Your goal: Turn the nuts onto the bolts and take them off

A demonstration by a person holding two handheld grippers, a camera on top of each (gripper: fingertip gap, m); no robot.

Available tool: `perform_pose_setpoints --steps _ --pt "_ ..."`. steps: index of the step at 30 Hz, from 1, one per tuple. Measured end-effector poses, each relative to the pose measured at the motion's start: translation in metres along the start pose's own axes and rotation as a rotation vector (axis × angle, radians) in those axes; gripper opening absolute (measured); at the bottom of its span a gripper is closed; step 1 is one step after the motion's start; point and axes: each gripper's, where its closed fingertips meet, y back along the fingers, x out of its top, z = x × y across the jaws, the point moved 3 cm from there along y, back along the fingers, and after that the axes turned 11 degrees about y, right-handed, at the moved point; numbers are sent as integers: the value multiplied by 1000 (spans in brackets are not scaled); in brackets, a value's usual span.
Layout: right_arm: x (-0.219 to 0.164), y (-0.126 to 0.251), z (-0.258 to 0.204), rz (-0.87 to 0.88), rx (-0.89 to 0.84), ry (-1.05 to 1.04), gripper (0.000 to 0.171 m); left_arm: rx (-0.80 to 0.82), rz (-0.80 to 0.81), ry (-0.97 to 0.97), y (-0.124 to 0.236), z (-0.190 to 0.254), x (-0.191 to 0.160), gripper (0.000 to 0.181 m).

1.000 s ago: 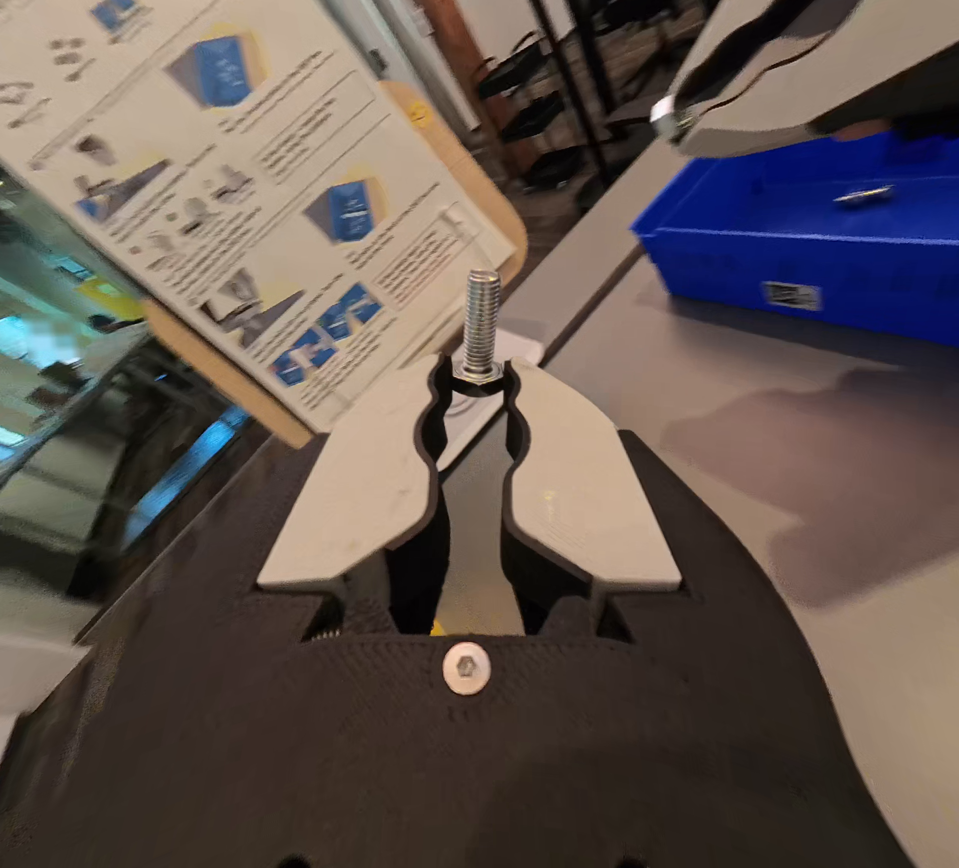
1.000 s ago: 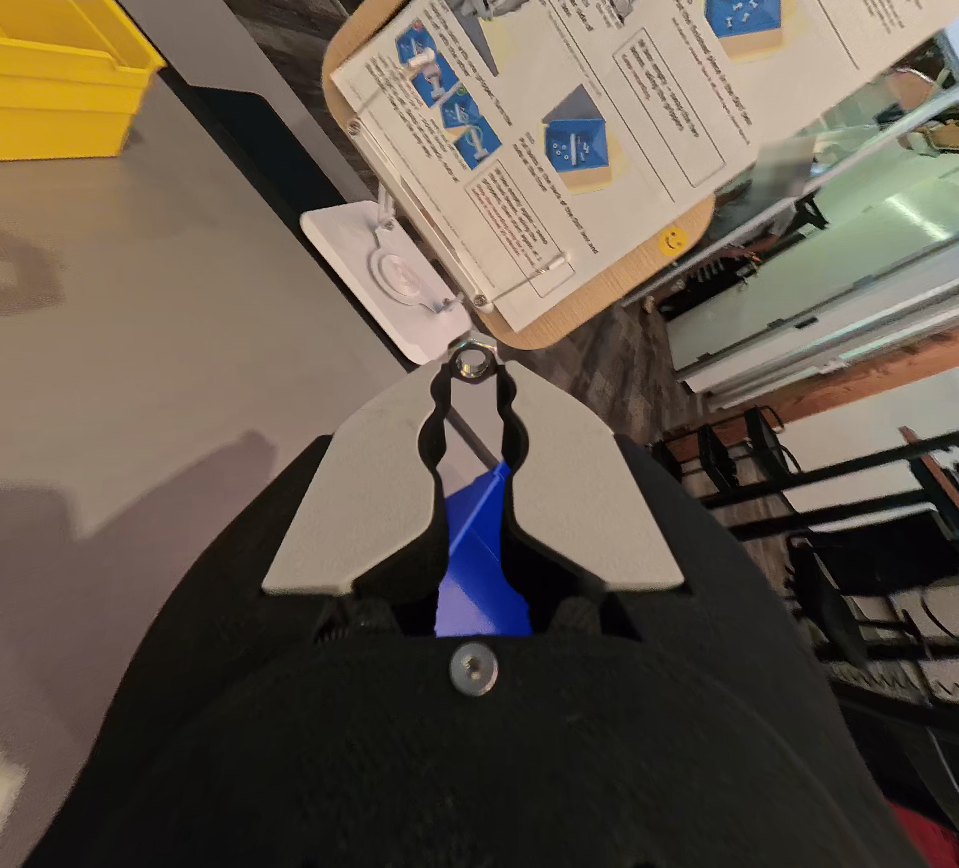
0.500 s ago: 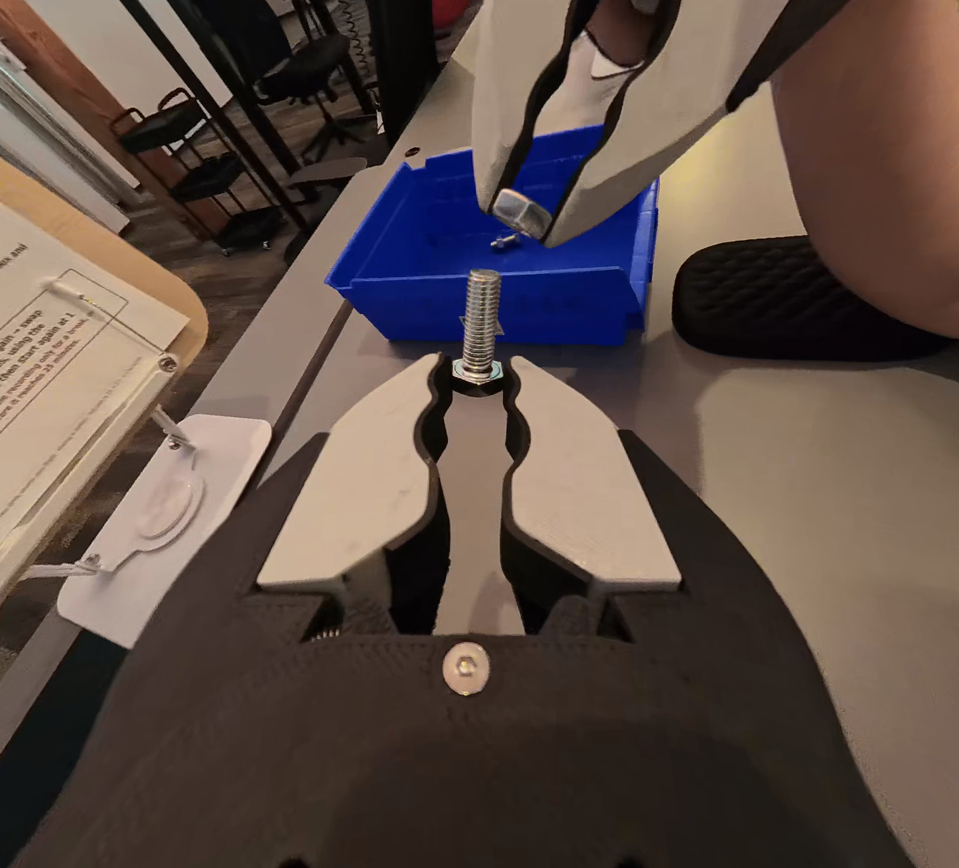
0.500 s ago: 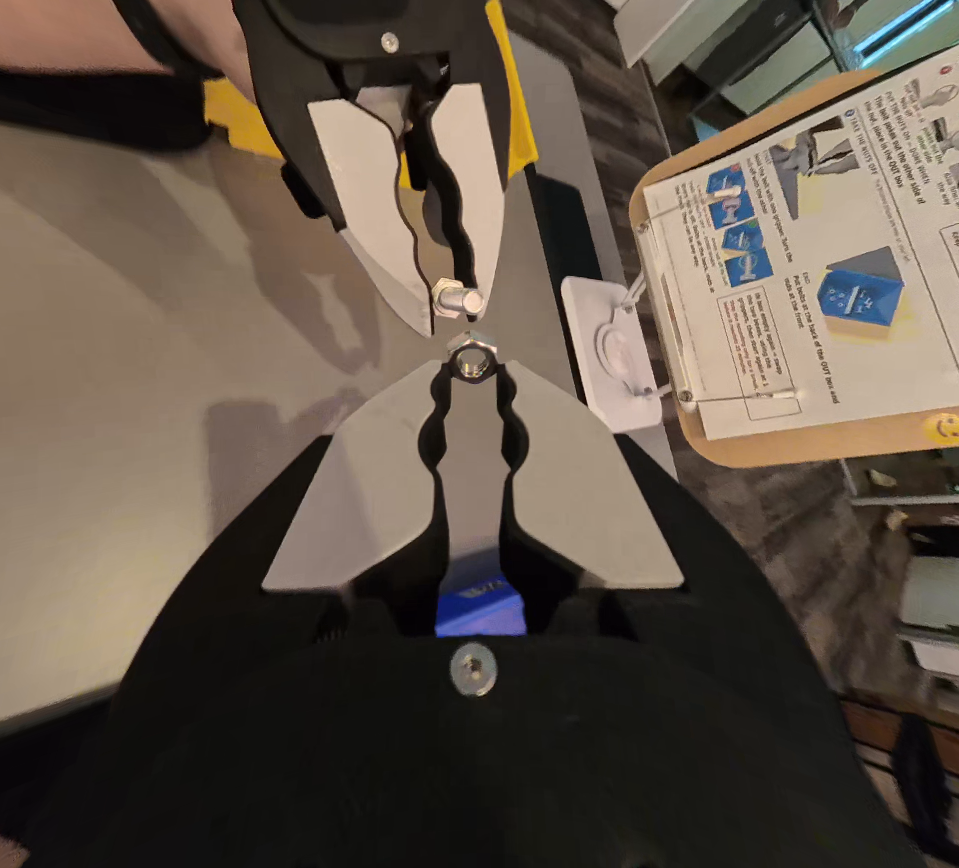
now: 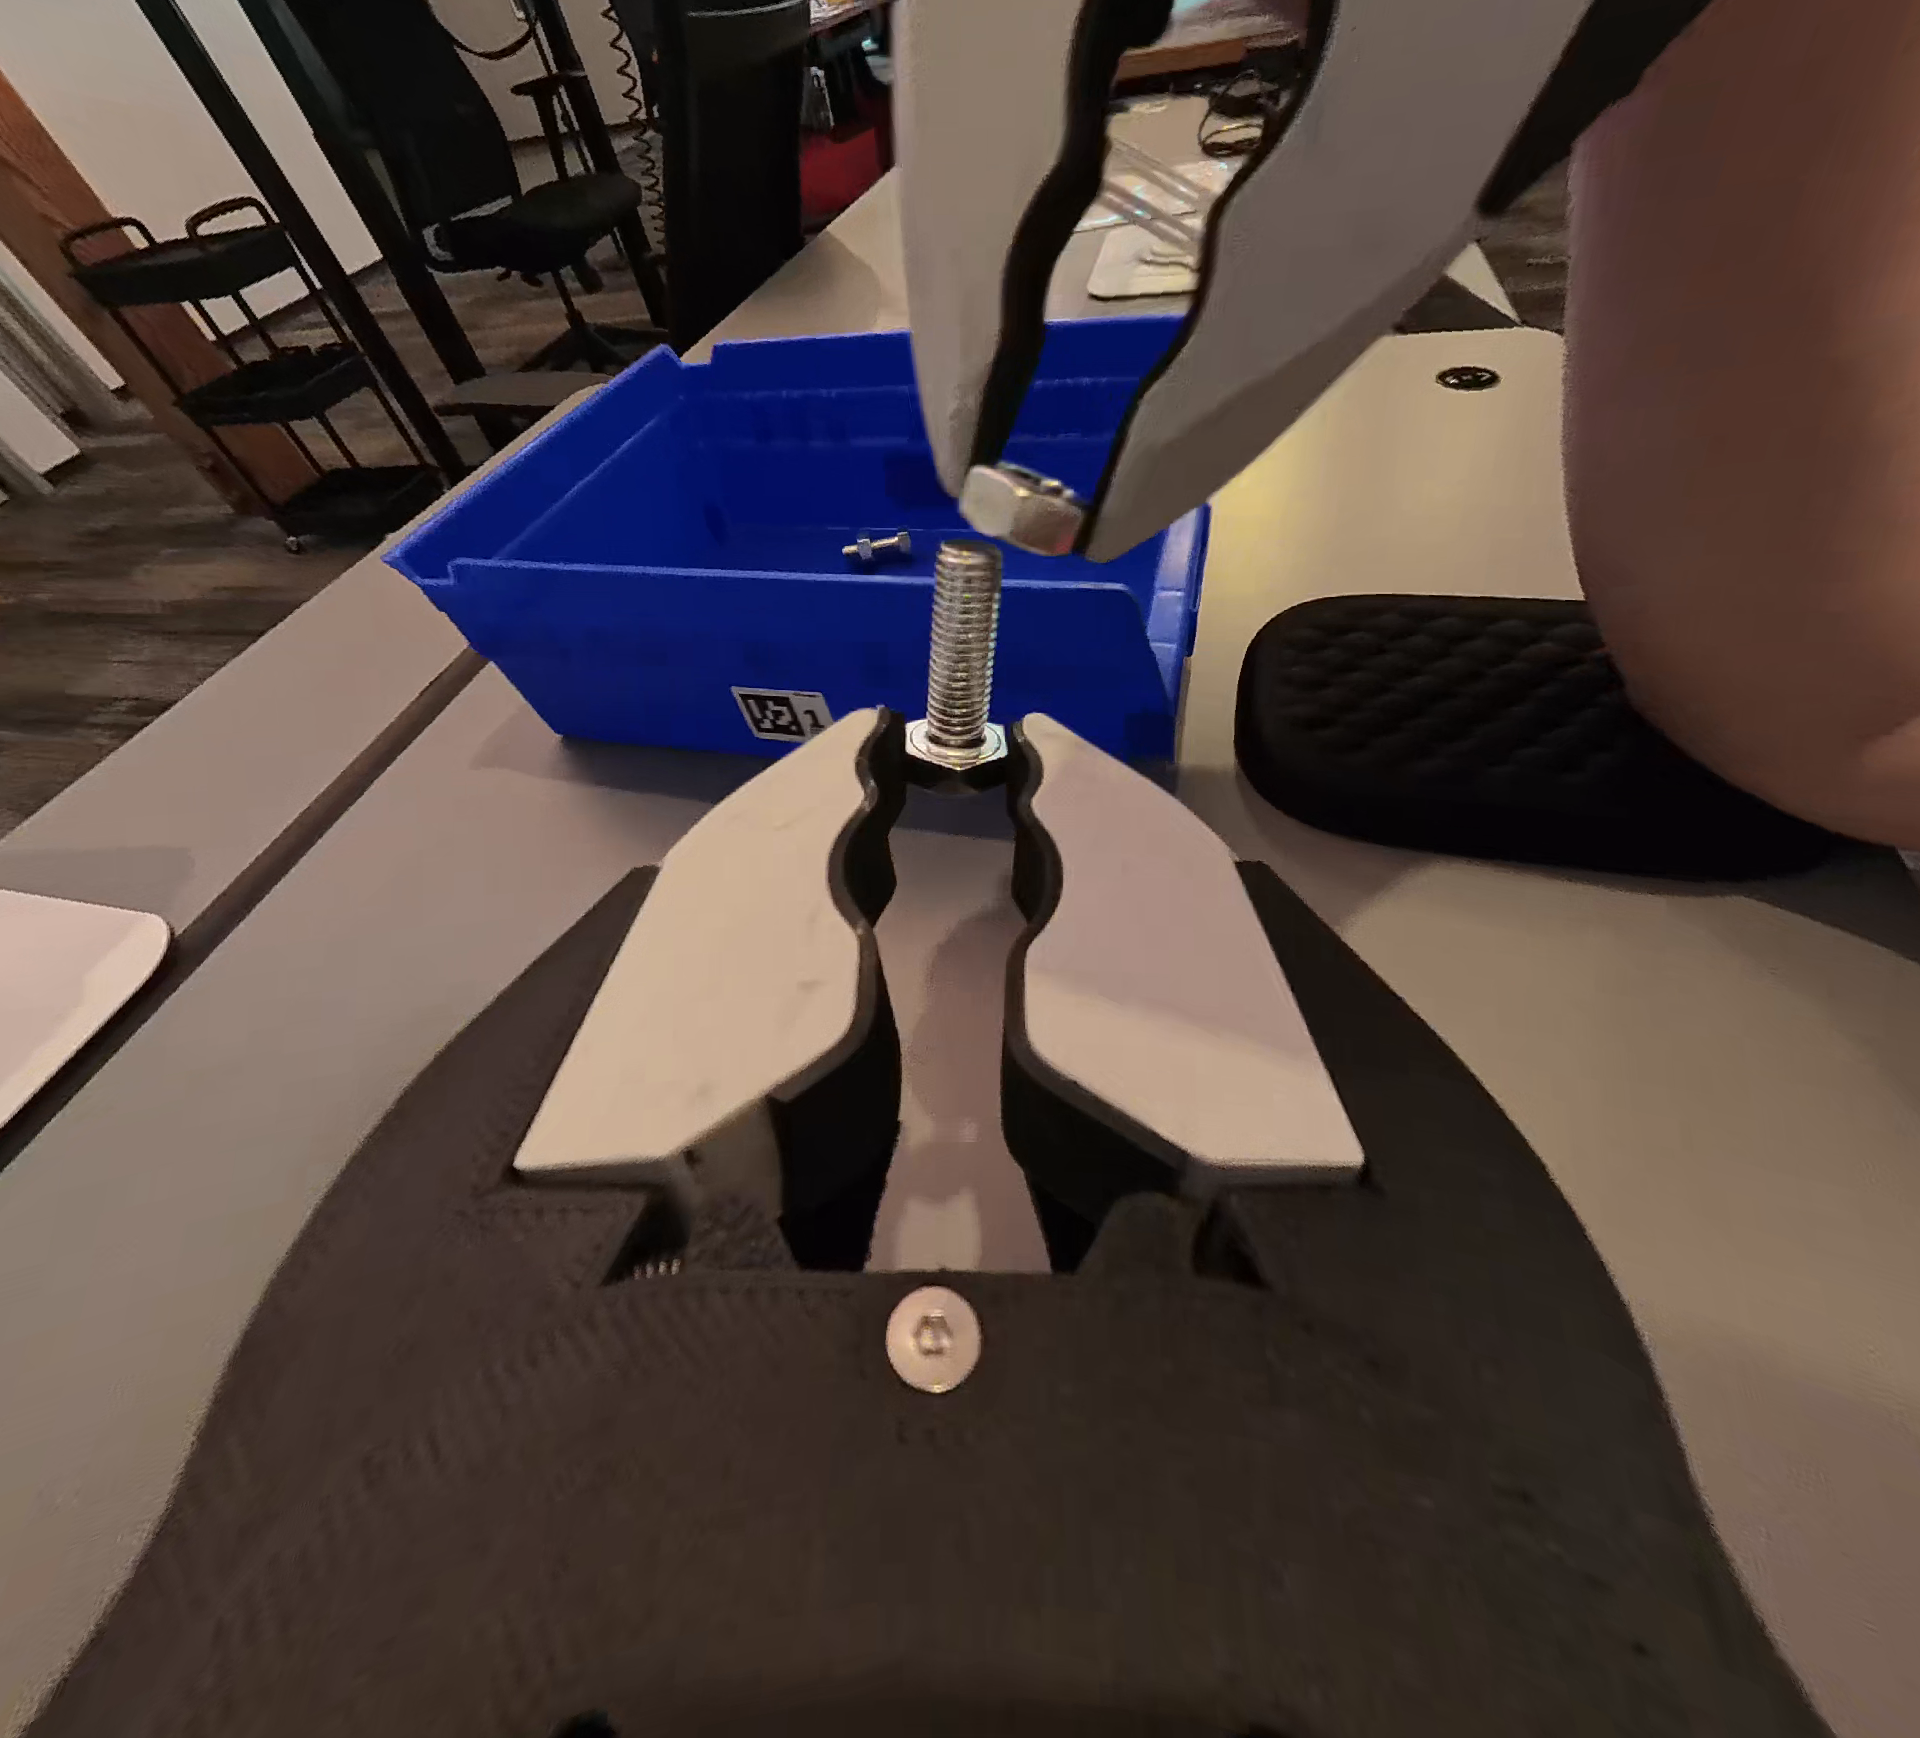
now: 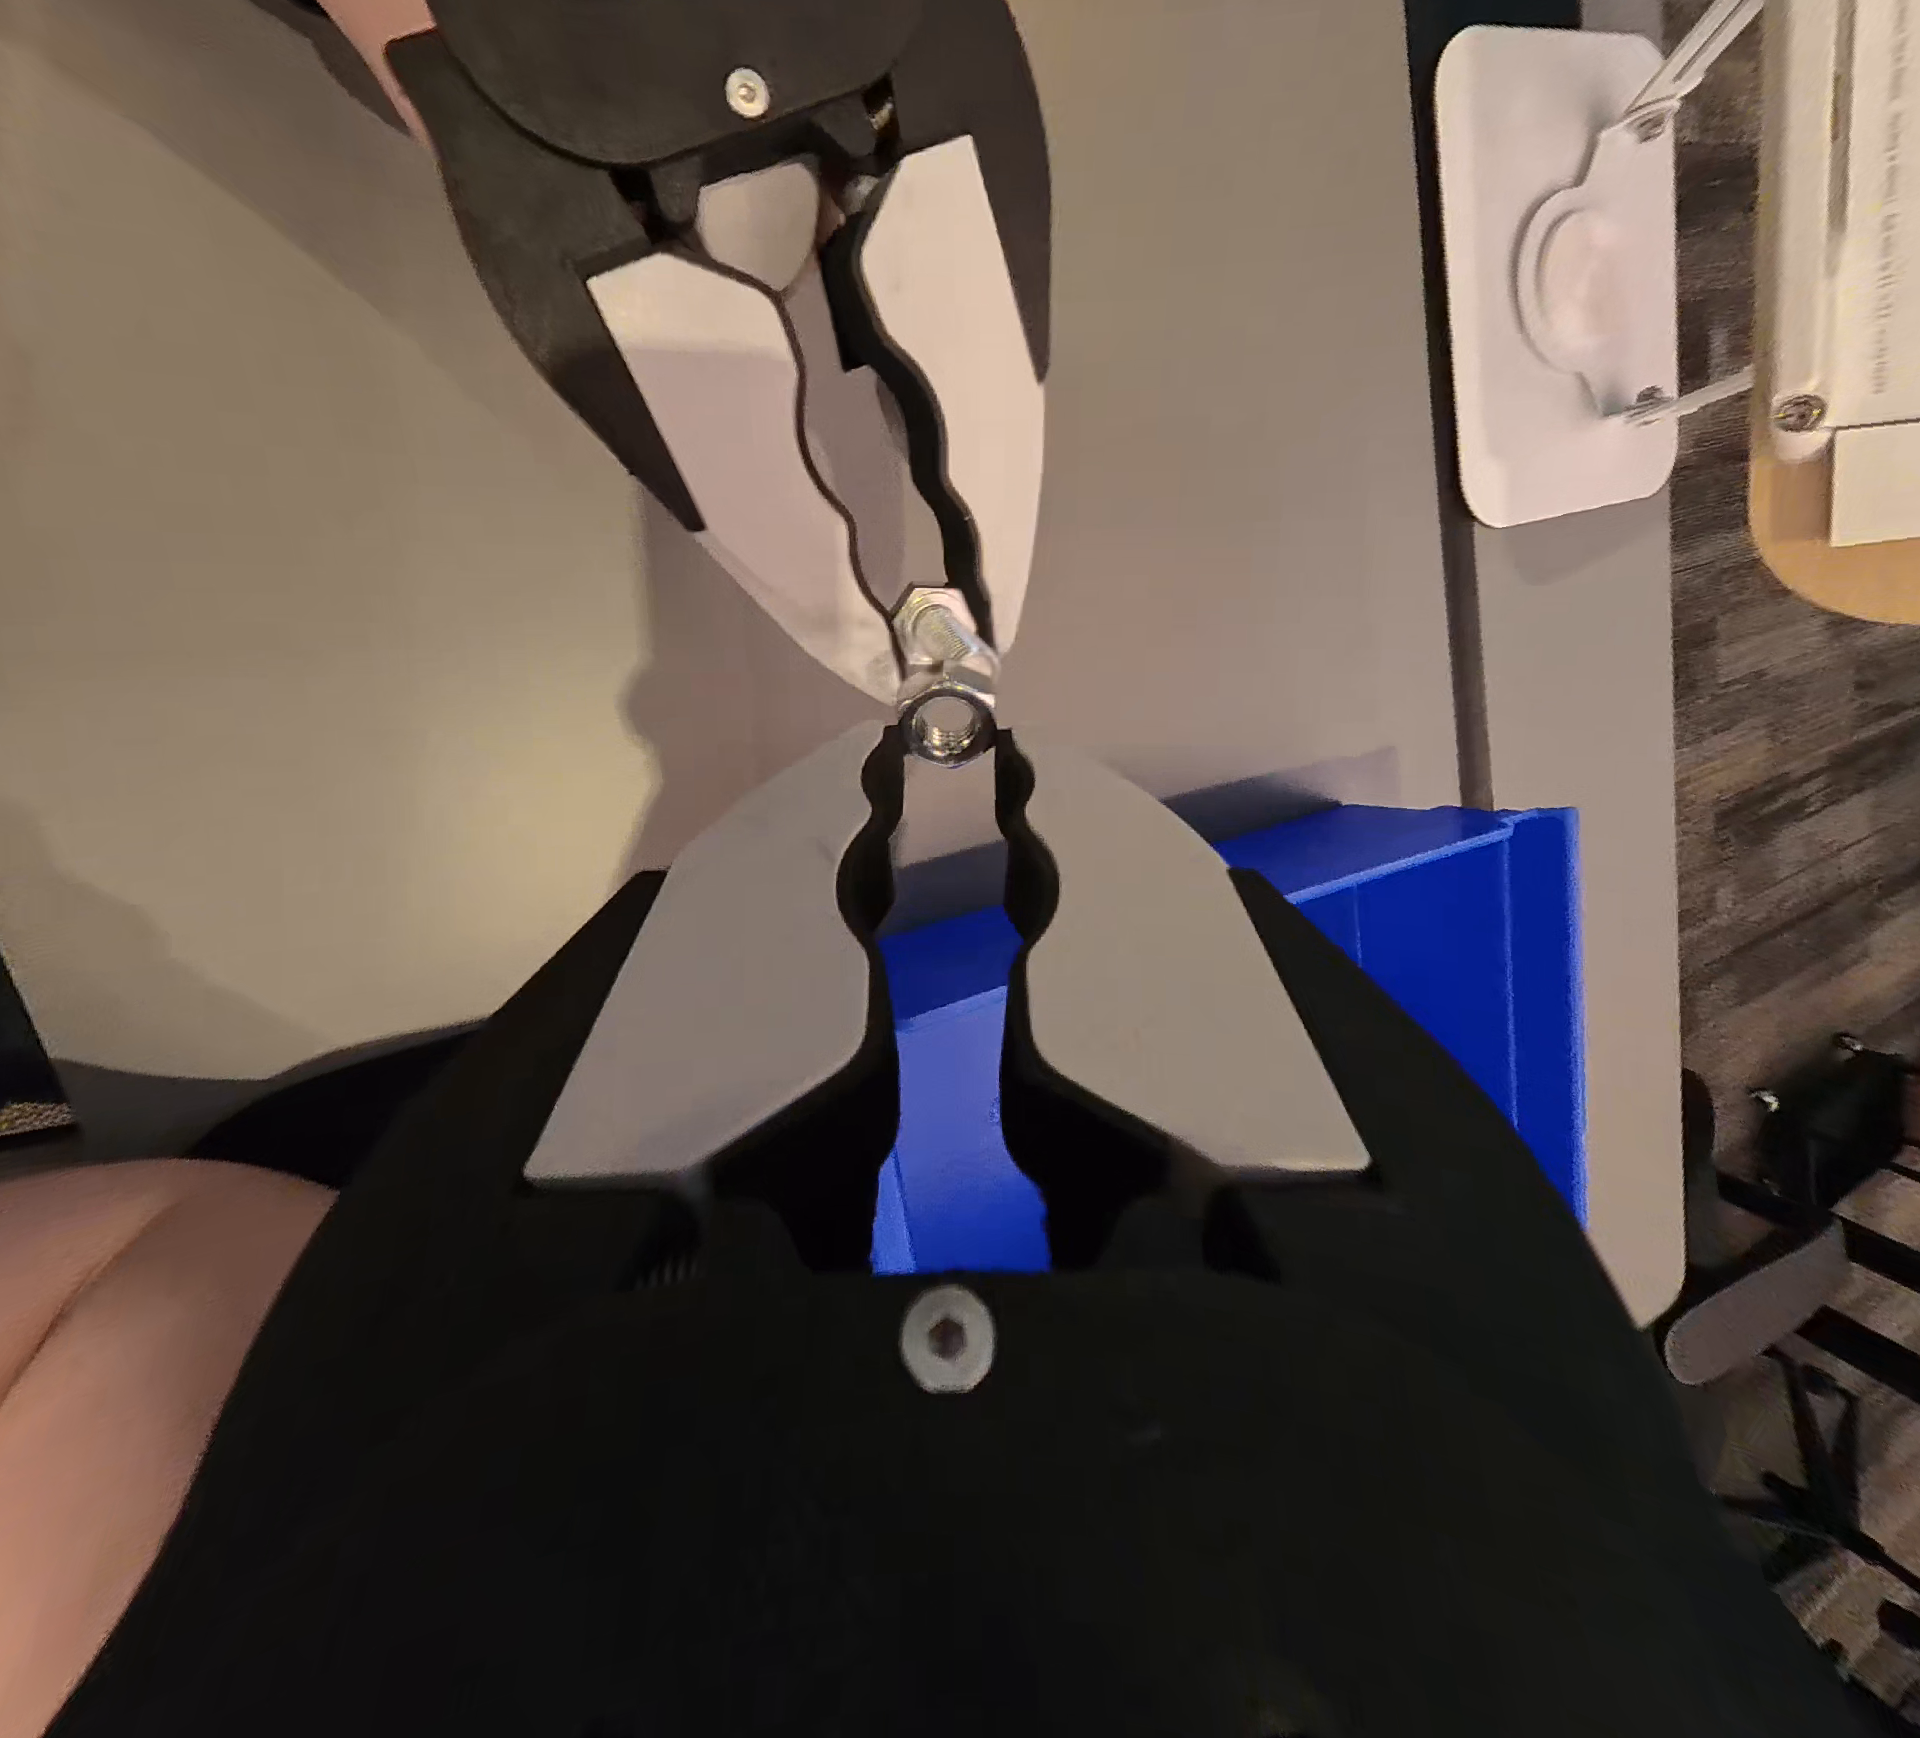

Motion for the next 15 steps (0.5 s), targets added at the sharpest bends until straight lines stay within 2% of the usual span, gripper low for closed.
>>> perform_pose_setpoints --steps 1,10,15 --pt "-1 -2 0 -3 13 -4 18 -11 3 -6 -1 2 -1 19" --pt "-6 -4 -12 28 145 -14 18 -80 -6 -65 -6 16 -9 19" --pt "-8 -3 -28 -15 184 79 18 -151 -68 -158 -6 28 -16 19"
